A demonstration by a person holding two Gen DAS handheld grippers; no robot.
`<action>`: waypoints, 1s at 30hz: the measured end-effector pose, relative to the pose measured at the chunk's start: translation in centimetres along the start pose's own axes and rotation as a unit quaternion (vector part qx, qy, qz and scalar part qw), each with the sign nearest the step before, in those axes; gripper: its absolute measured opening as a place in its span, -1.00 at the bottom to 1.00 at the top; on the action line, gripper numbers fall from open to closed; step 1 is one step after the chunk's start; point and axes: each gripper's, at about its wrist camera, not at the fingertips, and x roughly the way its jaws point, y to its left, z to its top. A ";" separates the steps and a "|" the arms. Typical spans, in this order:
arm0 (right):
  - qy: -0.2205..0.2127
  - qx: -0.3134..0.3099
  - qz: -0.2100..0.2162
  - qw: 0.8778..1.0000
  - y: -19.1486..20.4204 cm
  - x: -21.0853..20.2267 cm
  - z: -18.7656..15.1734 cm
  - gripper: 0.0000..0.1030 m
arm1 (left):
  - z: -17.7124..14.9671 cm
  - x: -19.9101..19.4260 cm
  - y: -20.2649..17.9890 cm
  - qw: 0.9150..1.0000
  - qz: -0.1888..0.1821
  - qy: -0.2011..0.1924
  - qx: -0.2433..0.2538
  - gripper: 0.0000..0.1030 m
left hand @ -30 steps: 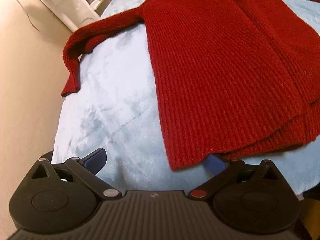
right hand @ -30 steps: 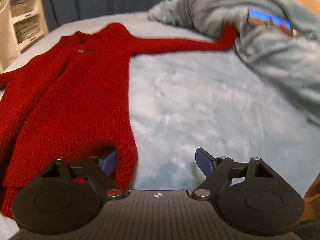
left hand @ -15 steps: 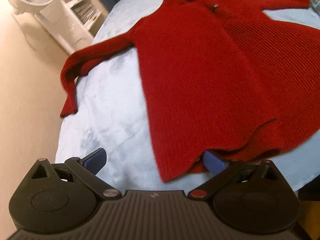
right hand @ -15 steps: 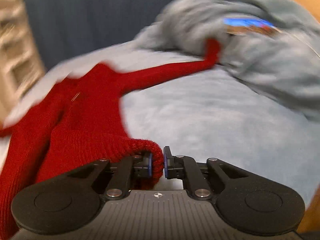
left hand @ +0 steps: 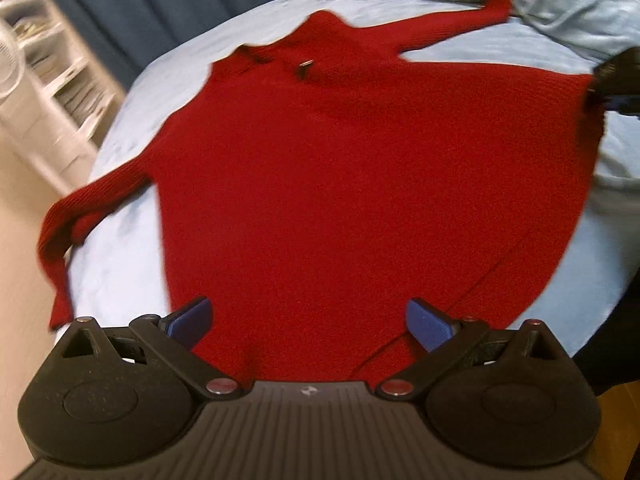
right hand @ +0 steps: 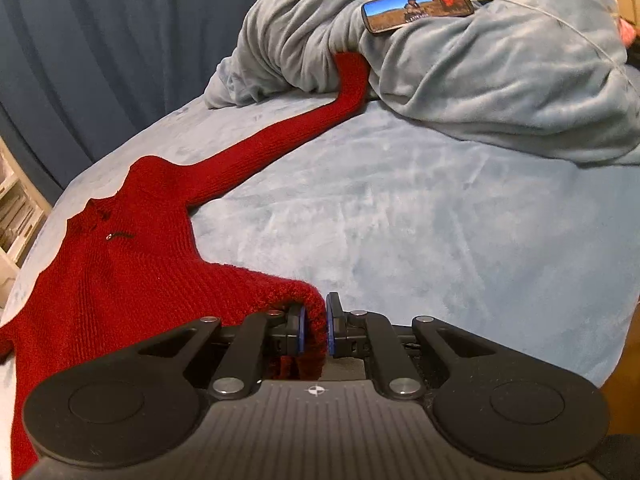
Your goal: Fold small clothes
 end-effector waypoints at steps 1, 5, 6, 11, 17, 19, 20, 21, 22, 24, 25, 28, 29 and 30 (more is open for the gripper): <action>-0.001 -0.001 0.003 1.000 0.1 -0.1 0.0 -0.81 | 0.5 0.2 -0.6 1.000 -0.006 -0.003 0.009 0.99; -0.008 -0.002 0.019 1.000 0.1 -0.6 0.1 -0.81 | 3.1 1.1 -3.6 0.998 -0.024 -0.021 0.045 0.99; -0.007 -0.002 0.021 1.000 0.0 -0.6 0.1 -0.81 | 3.8 1.2 -4.4 0.998 -0.031 -0.025 0.050 0.99; 0.007 0.013 0.036 0.999 -0.7 -0.5 0.2 -0.81 | 6.6 1.0 -7.8 0.993 -0.086 -0.052 0.058 0.99; 0.015 0.023 0.049 0.998 -0.8 -0.4 0.3 -0.82 | 9.8 2.3 -11.3 0.989 -0.131 -0.051 0.041 0.99; 0.013 0.024 0.052 0.998 -0.8 -0.5 0.4 -0.82 | 10.5 2.6 -12.7 0.989 -0.126 -0.055 0.046 0.99; 0.012 0.025 0.053 0.998 -0.7 -0.5 0.4 -0.82 | 10.8 2.8 -13.4 0.991 -0.108 -0.061 0.051 0.99; 0.011 0.025 0.053 0.998 -0.7 -0.5 0.4 -0.82 | 11.1 3.1 -13.8 0.993 -0.084 -0.064 0.056 0.99; 0.010 0.026 0.053 0.998 -0.8 -0.5 0.5 -0.82 | 11.3 3.6 -14.1 0.995 -0.054 -0.061 0.057 0.99; 0.011 0.030 0.051 0.998 -0.9 -0.4 0.6 -0.82 | 11.3 5.4 -13.7 0.998 0.018 -0.034 0.043 0.99; 0.011 0.032 0.050 0.998 -0.9 -0.4 0.6 -0.82 | 11.2 6.3 -13.3 0.998 0.055 -0.013 0.034 0.99; 0.011 0.040 0.053 0.998 -1.1 -0.3 0.7 -0.82 | 9.7 8.6 -10.1 0.987 0.155 0.040 0.000 0.99; 0.012 0.041 0.053 0.998 -1.1 -0.3 0.7 -0.82 | 8.9 9.1 -8.5 0.983 0.175 0.054 -0.015 0.99; 0.012 0.043 0.053 0.998 -1.1 -0.3 0.7 -0.82 | 7.9 9.5 -6.6 0.979 0.191 0.067 -0.033 1.00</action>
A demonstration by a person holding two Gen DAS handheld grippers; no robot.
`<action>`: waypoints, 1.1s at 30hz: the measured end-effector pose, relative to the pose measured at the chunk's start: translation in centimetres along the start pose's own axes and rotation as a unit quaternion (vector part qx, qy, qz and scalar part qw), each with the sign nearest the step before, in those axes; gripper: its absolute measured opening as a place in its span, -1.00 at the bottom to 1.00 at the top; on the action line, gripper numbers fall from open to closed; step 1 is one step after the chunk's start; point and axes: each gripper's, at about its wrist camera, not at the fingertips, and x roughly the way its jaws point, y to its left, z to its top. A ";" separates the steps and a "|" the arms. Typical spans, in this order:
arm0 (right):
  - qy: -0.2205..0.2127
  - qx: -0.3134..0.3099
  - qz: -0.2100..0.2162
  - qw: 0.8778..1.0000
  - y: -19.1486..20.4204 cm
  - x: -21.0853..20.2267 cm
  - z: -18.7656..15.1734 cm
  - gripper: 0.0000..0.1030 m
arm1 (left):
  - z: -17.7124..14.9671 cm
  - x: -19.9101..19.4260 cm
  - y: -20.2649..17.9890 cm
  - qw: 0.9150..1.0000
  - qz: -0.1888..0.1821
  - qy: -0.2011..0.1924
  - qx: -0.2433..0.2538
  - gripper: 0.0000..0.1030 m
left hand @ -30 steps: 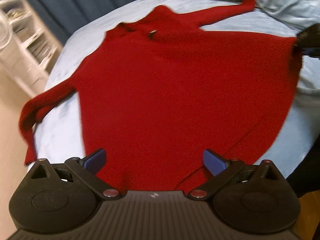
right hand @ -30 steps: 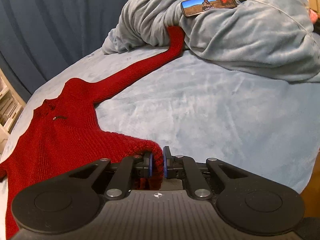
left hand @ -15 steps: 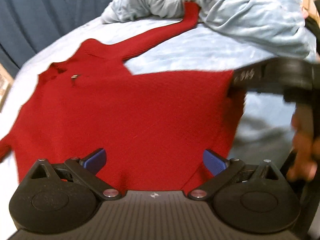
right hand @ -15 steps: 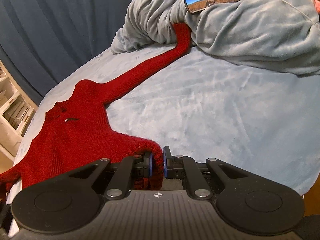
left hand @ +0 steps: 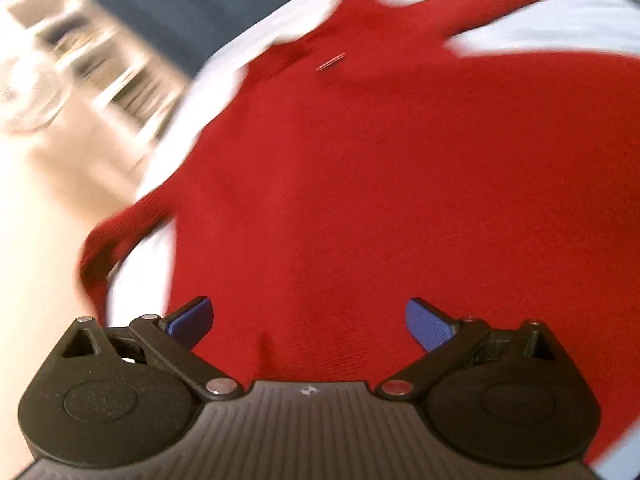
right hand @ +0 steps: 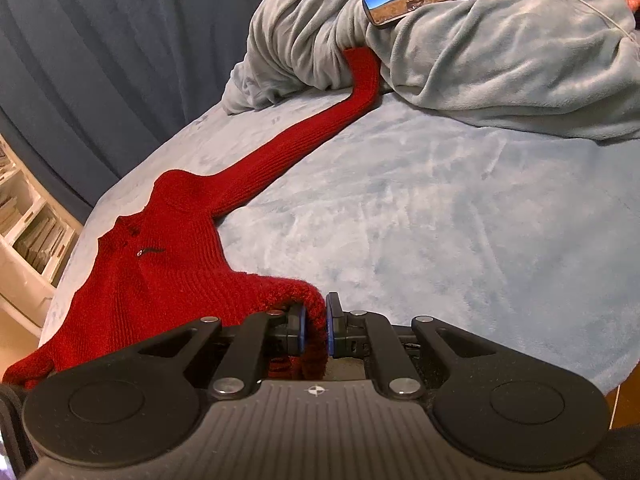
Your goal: Fold small clothes
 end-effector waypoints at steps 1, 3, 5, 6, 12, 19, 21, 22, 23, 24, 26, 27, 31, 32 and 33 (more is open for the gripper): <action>0.000 0.002 0.001 1.000 0.0 0.0 0.0 -0.82 | -0.8 0.8 1.5 1.000 0.004 0.008 -0.014 1.00; 0.002 0.002 0.002 1.000 0.0 0.0 0.0 -0.82 | -2.1 1.5 4.9 0.997 -0.048 0.011 -0.056 1.00; -0.001 0.001 0.001 1.000 0.1 0.0 0.0 -0.82 | -2.6 0.9 7.1 0.992 -0.093 0.006 -0.088 1.00; -0.002 0.003 0.001 1.000 0.1 0.0 0.0 -0.82 | -2.5 0.3 7.5 0.990 -0.106 -0.006 -0.089 1.00; -0.002 0.008 -0.002 1.000 -0.2 0.0 0.0 -0.82 | -1.9 -2.7 7.0 0.981 -0.177 -0.059 -0.062 0.99; -0.007 0.012 0.011 1.000 -0.1 -0.3 0.0 -0.82 | -1.4 -7.5 2.4 0.941 -0.317 -0.116 0.003 0.99; -0.007 0.014 0.014 1.000 -0.2 -0.4 0.1 -0.82 | -1.1 -8.4 0.5 0.937 -0.323 -0.132 0.029 0.99; -0.008 0.016 0.016 1.000 -0.2 -0.4 0.1 -0.82 | -0.8 -8.6 -0.6 0.939 -0.313 -0.140 0.043 0.99; -0.008 0.017 0.017 1.000 -0.3 -0.4 0.1 -0.82 | -0.6 -8.7 -1.5 0.940 -0.303 -0.145 0.055 0.99; -0.008 0.019 0.020 1.000 -0.3 -0.4 0.2 -0.82 | -0.4 -8.3 -2.5 0.943 -0.292 -0.143 0.066 0.99; -0.011 0.020 0.021 1.000 -0.4 -0.5 0.3 -0.82 | -0.4 -7.1 -4.4 0.953 -0.261 -0.129 0.086 0.99; -0.010 0.021 0.021 1.000 -0.5 -0.4 0.3 -0.82 | -0.6 -6.1 -5.1 0.958 -0.239 -0.122 0.099 1.00; -0.002 0.038 0.021 0.999 -0.9 -0.1 0.3 -0.82 | -2.8 -3.4 -3.2 0.975 -0.164 -0.111 0.097 1.00; -0.004 0.038 0.022 0.999 -0.8 -0.2 0.4 -0.82 | -3.3 -2.8 -2.2 0.980 -0.142 -0.106 0.086 1.00; -0.008 0.036 0.022 0.999 -0.7 -0.3 0.4 -0.82 | -4.1 -2.0 -0.7 0.987 -0.097 -0.104 0.073 1.00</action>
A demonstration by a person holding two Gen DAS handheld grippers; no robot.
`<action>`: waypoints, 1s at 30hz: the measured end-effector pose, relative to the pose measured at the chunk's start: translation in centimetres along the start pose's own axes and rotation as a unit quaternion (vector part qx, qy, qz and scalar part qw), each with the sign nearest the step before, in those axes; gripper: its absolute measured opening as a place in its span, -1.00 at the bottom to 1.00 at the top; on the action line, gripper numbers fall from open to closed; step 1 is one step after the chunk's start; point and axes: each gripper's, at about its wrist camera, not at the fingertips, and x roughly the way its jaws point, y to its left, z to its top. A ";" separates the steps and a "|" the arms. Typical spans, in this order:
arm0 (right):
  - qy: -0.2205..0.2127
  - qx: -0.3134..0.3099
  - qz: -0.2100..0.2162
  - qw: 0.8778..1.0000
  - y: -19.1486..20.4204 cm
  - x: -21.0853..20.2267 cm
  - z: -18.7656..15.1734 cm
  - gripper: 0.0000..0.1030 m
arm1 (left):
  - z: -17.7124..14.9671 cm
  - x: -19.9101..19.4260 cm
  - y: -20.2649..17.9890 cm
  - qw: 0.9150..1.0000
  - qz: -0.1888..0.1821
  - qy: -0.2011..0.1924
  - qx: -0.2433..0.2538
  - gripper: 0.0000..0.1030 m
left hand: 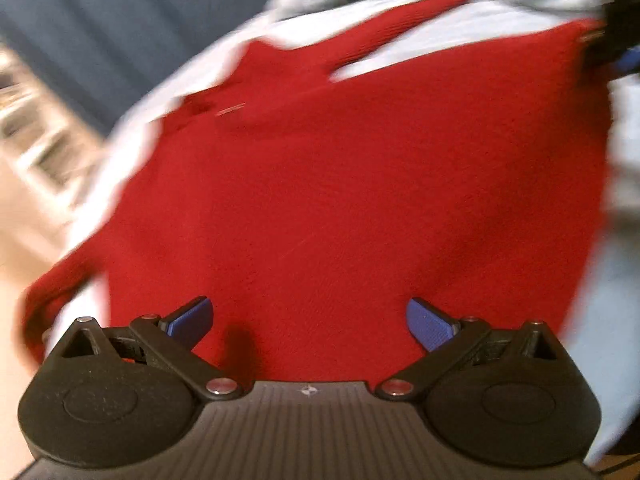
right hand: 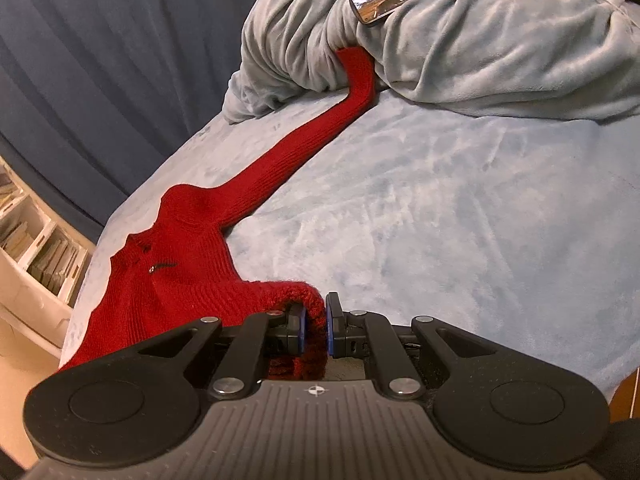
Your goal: Fold small clothes
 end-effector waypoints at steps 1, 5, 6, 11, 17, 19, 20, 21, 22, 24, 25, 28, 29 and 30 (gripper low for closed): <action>-0.005 -0.003 0.000 1.000 0.1 -0.1 0.0 -0.82 | -1.0 0.3 1.3 0.999 0.049 0.005 -0.004 1.00; -0.006 -0.011 0.006 1.000 0.4 -0.2 0.0 -0.81 | -5.5 0.3 8.9 0.992 0.103 0.004 -0.074 1.00; -0.006 -0.016 0.008 1.000 0.6 -0.2 -0.1 -0.81 | -6.1 0.0 10.1 0.991 0.107 0.002 -0.079 1.00; -0.029 0.011 -0.012 0.999 0.0 -0.7 0.3 -0.82 | -8.3 1.6 14.0 0.971 0.207 0.078 -0.087 1.00; -0.019 0.013 -0.018 1.000 -0.3 -0.3 0.2 -0.82 | -11.1 3.7 17.6 0.962 0.171 0.151 -0.152 1.00; -0.020 0.012 -0.020 1.000 -0.3 -0.3 0.2 -0.82 | -10.1 3.0 16.7 0.970 0.150 0.126 -0.141 0.99; -0.018 0.017 -0.021 0.999 -0.4 -0.2 0.2 -0.82 | -9.7 2.1 15.8 0.975 0.146 0.111 -0.126 0.99; -0.017 0.022 -0.022 0.999 -0.5 -0.2 0.2 -0.82 | -9.1 1.6 14.6 0.980 0.141 0.092 -0.105 0.99; -0.016 0.025 -0.024 0.999 -0.7 -0.2 0.3 -0.82 | -8.7 1.1 14.1 0.984 0.130 0.078 -0.090 0.99; -0.015 0.030 -0.028 0.999 -0.9 -0.1 0.3 -0.82 | -7.9 0.5 12.7 0.990 0.111 0.056 -0.073 1.00; -0.013 0.032 -0.030 0.999 -1.1 0.0 0.3 -0.81 | -7.6 0.3 12.3 0.992 0.099 0.049 -0.067 1.00; -0.006 0.035 -0.035 0.999 -1.3 0.3 0.3 -0.81 | -7.5 0.6 12.4 0.994 0.075 0.047 -0.064 1.00; -0.004 0.036 -0.037 0.999 -1.3 0.4 0.2 -0.81 | -7.8 0.5 12.3 0.994 0.075 0.048 -0.060 1.00; -0.002 0.035 -0.038 0.999 -1.4 0.5 0.2 -0.81 | -8.2 0.3 12.5 0.994 0.076 0.053 -0.057 1.00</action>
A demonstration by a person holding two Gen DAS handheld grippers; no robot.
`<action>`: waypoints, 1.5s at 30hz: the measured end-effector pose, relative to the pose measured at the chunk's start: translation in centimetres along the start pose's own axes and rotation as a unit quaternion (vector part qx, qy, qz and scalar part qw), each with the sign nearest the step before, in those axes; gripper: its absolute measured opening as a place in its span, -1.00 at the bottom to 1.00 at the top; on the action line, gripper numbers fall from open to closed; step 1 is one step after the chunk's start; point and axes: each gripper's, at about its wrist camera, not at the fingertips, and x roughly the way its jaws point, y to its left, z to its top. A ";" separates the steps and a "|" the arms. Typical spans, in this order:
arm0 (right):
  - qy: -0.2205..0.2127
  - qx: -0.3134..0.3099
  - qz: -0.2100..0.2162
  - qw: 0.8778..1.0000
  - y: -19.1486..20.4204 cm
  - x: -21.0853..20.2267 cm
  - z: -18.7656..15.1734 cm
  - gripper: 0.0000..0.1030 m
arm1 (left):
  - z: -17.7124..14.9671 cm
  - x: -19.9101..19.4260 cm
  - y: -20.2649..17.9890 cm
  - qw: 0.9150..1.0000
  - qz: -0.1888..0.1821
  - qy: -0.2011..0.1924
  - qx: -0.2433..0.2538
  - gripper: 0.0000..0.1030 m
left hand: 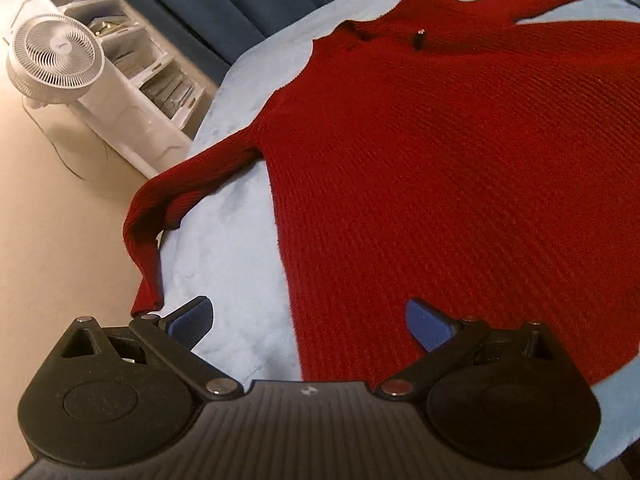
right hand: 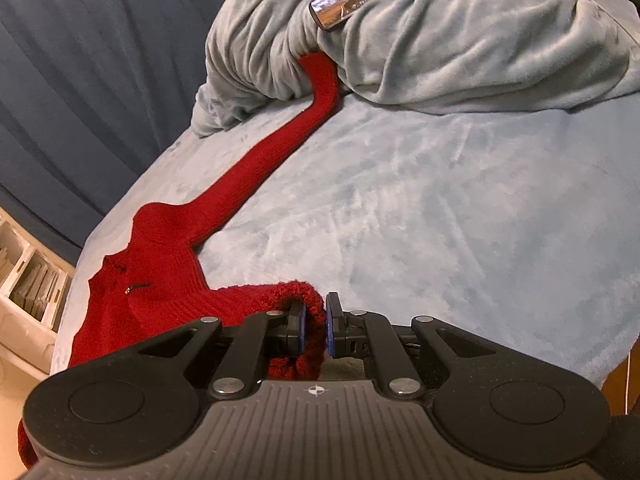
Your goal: Fold small clothes
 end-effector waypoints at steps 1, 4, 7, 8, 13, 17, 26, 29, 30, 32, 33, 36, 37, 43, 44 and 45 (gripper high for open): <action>0.001 0.000 -0.001 1.000 0.0 0.0 0.0 -0.81 | -0.2 0.1 0.2 1.000 0.001 0.006 0.003 1.00; 0.002 0.001 -0.001 1.000 0.0 0.0 -0.1 -0.81 | -1.2 -0.1 2.2 1.000 0.007 0.016 -0.002 1.00; 0.003 0.004 -0.003 1.000 -0.1 0.0 0.0 -0.81 | -2.1 -0.4 4.3 0.999 0.011 0.033 -0.019 1.00; 0.003 0.005 -0.003 1.000 -0.1 0.1 0.0 -0.81 | -2.5 -0.4 5.0 0.999 0.008 0.038 -0.026 1.00; 0.002 0.002 -0.007 1.000 0.2 0.0 -0.1 -0.81 | -4.0 -0.5 6.9 0.997 -0.027 0.059 -0.050 1.00; 0.003 -0.003 -0.011 1.000 0.3 0.1 -0.2 -0.81 | -4.9 -0.6 6.5 0.993 -0.068 0.072 -0.057 0.99; 0.003 -0.010 -0.015 1.000 0.5 0.1 -0.3 -0.81 | -1.9 -4.2 1.6 0.982 -0.188 0.000 -0.026 0.99; 0.005 -0.010 -0.014 1.000 0.4 0.2 -0.3 -0.81 | -1.4 -4.6 -1.4 0.983 -0.182 -0.012 0.012 1.00; 0.005 -0.010 -0.013 1.000 0.3 0.2 -0.3 -0.81 | -1.3 -4.4 -1.9 0.983 -0.180 -0.010 0.015 1.00; 0.005 -0.010 -0.013 1.000 0.3 0.2 -0.3 -0.81 | -1.5 -4.3 -2.1 0.983 -0.184 -0.006 0.012 1.00; 0.005 -0.010 -0.014 1.000 0.3 0.2 -0.3 -0.81 | -1.7 -4.3 -2.2 0.983 -0.185 -0.006 0.011 1.00; 0.008 -0.004 -0.015 1.000 0.2 0.4 -0.2 -0.81 | -2.0 -4.7 -2.3 0.981 -0.192 -0.006 0.018 1.00; 0.009 -0.004 -0.015 1.000 0.2 0.4 -0.3 -0.81 | -2.0 -4.6 -2.2 0.980 -0.196 -0.005 0.027 1.00; 0.010 -0.007 -0.011 1.000 0.2 0.4 -0.3 -0.81 | -1.6 -4.1 -2.9 0.982 -0.180 -0.018 0.061 1.00; 0.010 -0.007 -0.011 1.000 0.2 0.4 -0.3 -0.81 | -1.4 -4.1 -2.7 0.984 -0.166 -0.022 0.052 1.00; 0.010 -0.007 -0.011 1.000 0.2 0.3 -0.3 -0.81 | -1.2 -3.9 -2.3 0.989 -0.143 -0.023 0.035 1.00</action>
